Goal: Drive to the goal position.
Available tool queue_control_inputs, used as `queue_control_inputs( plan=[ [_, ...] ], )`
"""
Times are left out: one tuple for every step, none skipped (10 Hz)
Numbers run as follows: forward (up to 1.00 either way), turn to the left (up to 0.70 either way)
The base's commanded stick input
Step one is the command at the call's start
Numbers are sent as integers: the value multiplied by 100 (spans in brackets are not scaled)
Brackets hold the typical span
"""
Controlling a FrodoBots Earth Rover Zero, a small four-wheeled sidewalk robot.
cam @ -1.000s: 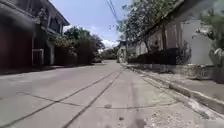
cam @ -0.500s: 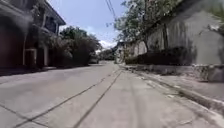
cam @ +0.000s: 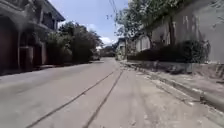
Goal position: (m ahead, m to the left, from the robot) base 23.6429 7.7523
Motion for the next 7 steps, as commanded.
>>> queue_control_inputs(
  plan=[
    [100, -16],
    [100, -40],
    [100, -40],
    [100, -40],
    [100, -40],
    [100, -40],
    [100, -40]
  ],
)
